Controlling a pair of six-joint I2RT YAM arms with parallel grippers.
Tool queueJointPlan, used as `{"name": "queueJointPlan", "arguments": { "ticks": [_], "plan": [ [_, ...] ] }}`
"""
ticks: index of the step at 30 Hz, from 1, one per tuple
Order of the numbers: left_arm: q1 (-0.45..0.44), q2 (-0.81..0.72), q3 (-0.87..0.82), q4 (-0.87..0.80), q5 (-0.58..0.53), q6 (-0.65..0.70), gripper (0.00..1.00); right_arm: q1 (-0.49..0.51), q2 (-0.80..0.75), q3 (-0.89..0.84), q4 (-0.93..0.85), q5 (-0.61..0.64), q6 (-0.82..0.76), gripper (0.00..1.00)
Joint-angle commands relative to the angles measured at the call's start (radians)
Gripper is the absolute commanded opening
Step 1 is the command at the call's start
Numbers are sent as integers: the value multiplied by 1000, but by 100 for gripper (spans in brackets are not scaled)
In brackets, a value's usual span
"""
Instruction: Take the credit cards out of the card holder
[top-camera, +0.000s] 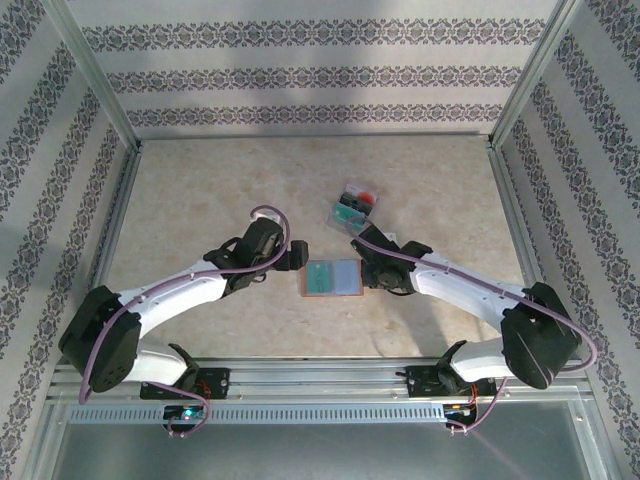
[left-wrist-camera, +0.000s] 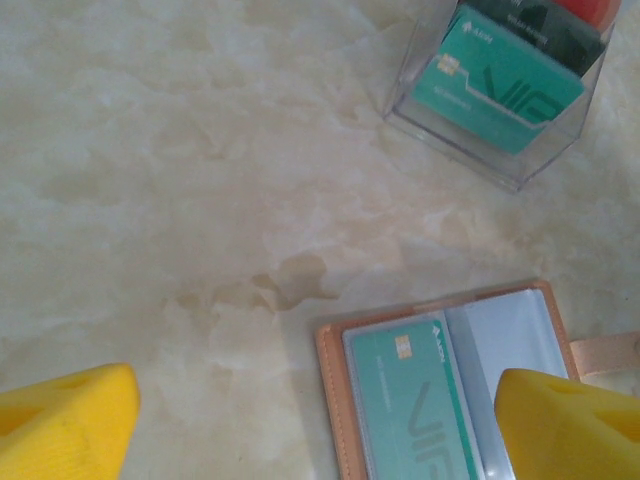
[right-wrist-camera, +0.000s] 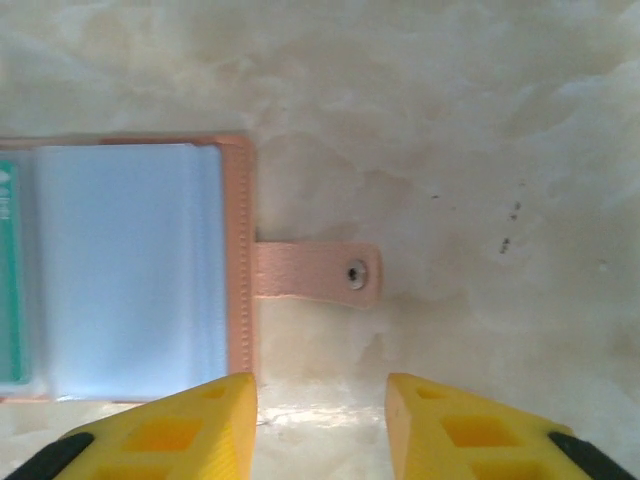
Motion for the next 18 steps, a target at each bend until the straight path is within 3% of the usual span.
{"name": "queueJointPlan", "arguments": {
  "ticks": [1, 9, 18],
  "plan": [
    [-29, 25, -31, 35, 42, -44, 87, -9, -28, -1, 44, -75, 19, 37],
    [-76, 91, -44, 110, 103, -87, 61, -8, -5, -8, 145, -212, 50, 31],
    [-98, 145, -81, 177, 111, -141, 42, -5, 111, 24, 220, -282, 56, 25]
  ]
}}
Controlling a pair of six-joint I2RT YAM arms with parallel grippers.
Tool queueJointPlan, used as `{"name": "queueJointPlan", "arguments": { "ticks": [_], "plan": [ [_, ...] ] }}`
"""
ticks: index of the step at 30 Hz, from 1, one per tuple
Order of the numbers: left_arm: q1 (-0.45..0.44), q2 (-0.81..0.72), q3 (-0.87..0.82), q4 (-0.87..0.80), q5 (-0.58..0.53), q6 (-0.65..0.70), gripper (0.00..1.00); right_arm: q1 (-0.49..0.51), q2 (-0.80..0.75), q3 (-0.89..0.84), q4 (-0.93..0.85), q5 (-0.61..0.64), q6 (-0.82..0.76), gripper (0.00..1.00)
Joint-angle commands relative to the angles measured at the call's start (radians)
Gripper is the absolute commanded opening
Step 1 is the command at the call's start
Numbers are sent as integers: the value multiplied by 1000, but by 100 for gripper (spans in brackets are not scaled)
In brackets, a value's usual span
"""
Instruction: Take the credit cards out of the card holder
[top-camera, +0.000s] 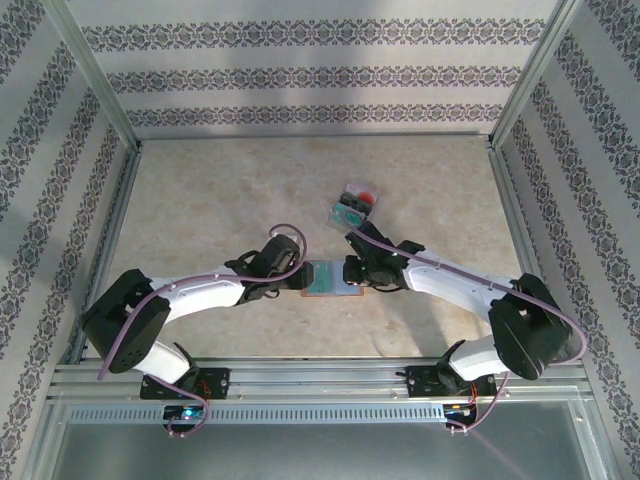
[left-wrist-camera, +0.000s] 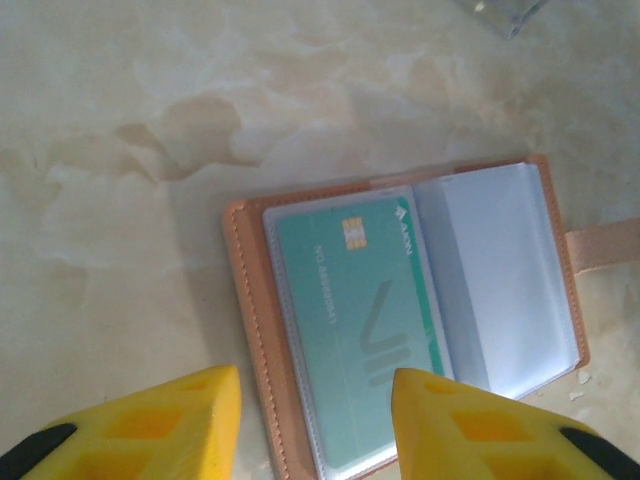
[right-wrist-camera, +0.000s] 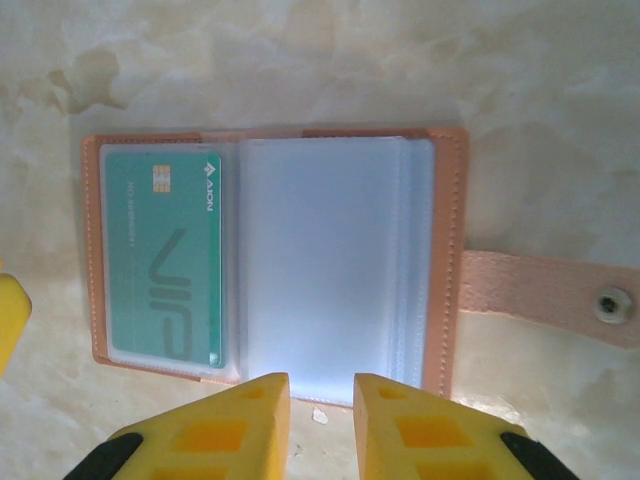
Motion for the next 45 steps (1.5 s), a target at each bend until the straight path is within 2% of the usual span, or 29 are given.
{"name": "queueJointPlan", "arguments": {
  "ticks": [1, 8, 24, 39, 45],
  "plan": [
    [-9, 12, -28, 73, 3, -46, 41, -5, 40, 30, 33, -41, 12, 25],
    [-8, 59, -40, 136, 6, -82, 30, 12, 108, 71, 66, -77, 17, 25],
    [27, 126, -64, 236, 52, -143, 14, 49, 246, 167, 90, -102, 17, 25],
    [33, 146, -74, 249, 70, -155, 11, 43, 312, 158, 114, -111, 22, 25],
    [33, 153, -73, 246, 75, -155, 11, 36, 312, 138, 141, -131, 35, 29]
  ]
}}
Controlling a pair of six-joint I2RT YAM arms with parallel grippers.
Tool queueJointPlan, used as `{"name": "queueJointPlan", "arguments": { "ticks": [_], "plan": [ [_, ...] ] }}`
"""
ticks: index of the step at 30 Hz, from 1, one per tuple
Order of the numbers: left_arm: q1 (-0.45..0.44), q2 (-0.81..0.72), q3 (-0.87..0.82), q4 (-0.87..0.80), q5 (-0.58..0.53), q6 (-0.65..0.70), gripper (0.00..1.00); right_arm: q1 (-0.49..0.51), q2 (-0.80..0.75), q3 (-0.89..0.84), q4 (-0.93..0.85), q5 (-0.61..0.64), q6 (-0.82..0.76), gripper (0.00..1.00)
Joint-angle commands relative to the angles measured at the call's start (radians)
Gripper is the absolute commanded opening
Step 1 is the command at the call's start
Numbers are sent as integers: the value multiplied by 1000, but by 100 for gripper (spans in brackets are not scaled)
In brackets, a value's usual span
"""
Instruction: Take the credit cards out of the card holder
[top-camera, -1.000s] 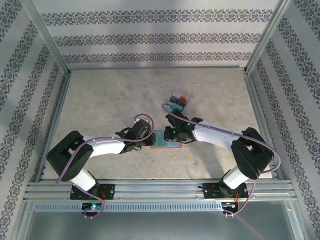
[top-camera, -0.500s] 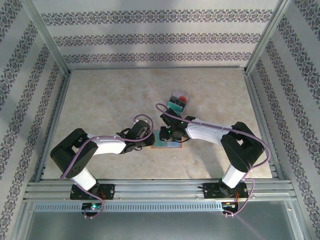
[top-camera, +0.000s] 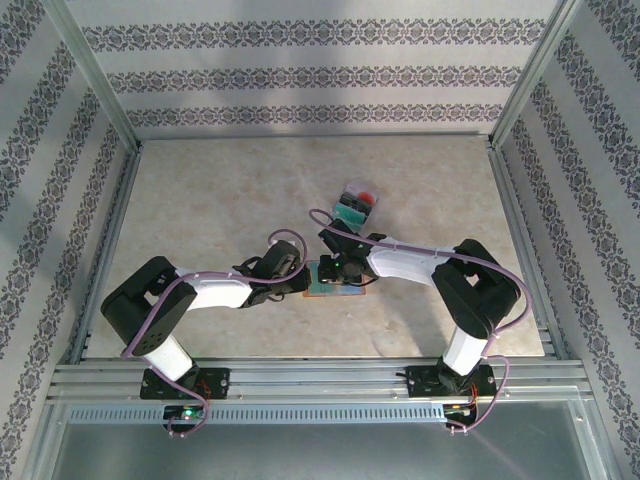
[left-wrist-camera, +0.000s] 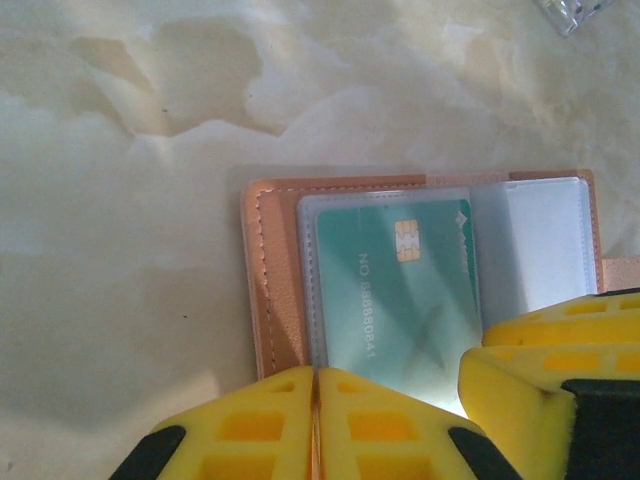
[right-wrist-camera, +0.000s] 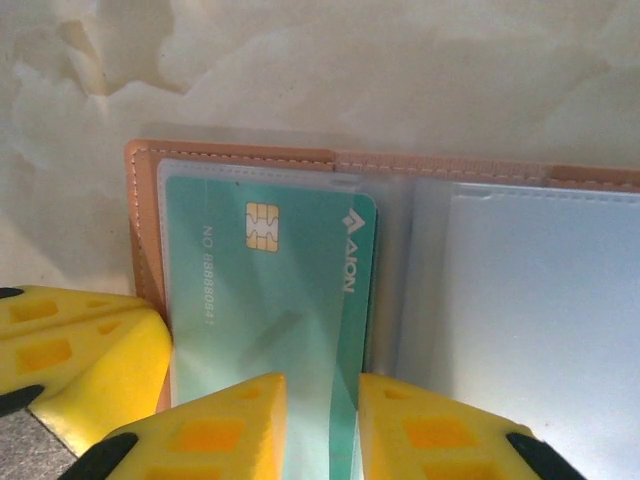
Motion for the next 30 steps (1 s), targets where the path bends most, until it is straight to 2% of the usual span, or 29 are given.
{"name": "queueJointPlan", "arguments": {
  "ticks": [1, 14, 19, 30],
  "plan": [
    [12, 24, -11, 22, 9, -15, 11, -6, 11, -12, 30, -23, 19, 30],
    [12, 25, -9, 12, 10, -14, 8, 5, 8, -31, 14, 5, 32, 40],
    [12, 30, -7, 8, 11, -12, 8, 10, 28, -30, 26, -9, 42, 41],
    [12, 48, 9, -7, 17, -10, 8, -30, -28, -137, 245, -159, 92, 37]
  ]
}}
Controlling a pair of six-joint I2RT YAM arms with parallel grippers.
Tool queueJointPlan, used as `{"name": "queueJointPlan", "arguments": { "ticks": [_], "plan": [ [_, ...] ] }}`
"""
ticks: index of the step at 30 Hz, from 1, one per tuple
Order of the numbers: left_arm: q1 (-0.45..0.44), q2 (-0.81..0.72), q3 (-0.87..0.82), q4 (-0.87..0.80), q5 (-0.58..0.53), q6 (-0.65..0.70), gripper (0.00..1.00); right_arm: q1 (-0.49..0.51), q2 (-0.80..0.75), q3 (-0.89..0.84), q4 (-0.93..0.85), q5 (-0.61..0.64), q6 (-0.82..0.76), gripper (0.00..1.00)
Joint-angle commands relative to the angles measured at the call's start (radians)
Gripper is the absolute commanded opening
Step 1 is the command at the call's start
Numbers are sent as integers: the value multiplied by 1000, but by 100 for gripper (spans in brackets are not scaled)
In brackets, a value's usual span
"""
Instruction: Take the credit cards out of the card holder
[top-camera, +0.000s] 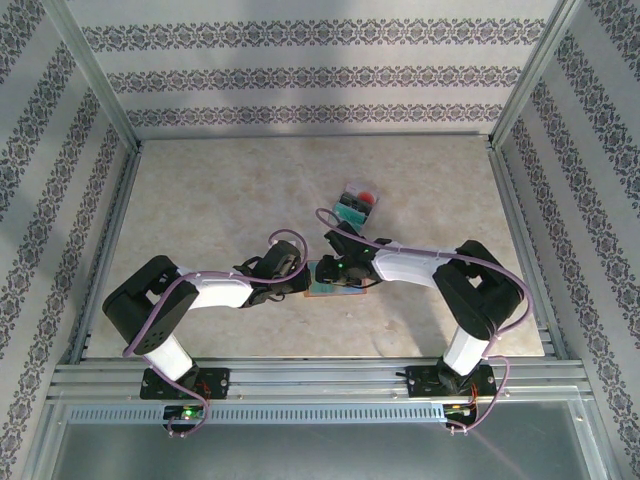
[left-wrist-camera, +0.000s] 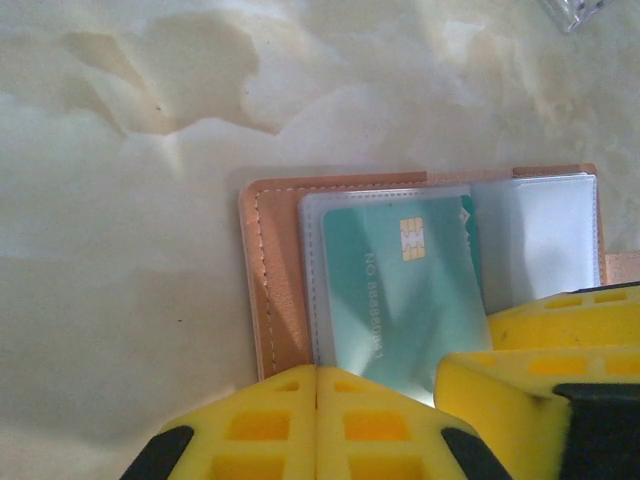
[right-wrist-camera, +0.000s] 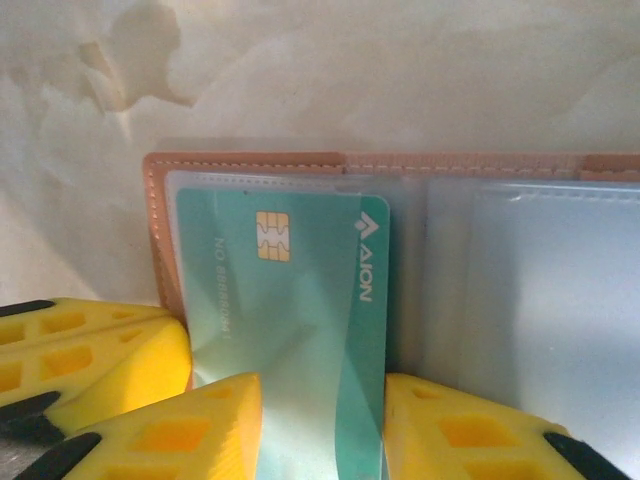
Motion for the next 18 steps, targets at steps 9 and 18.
{"name": "queueJointPlan", "arguments": {
  "ticks": [9, 18],
  "plan": [
    [12, 39, 1, -13, 14, -14, 8, -39, -77, -141, 262, -173, 68, 34],
    [12, 38, -1, -9, 14, -15, 8, -67, -143, -221, 424, -235, 97, 32]
  ]
}}
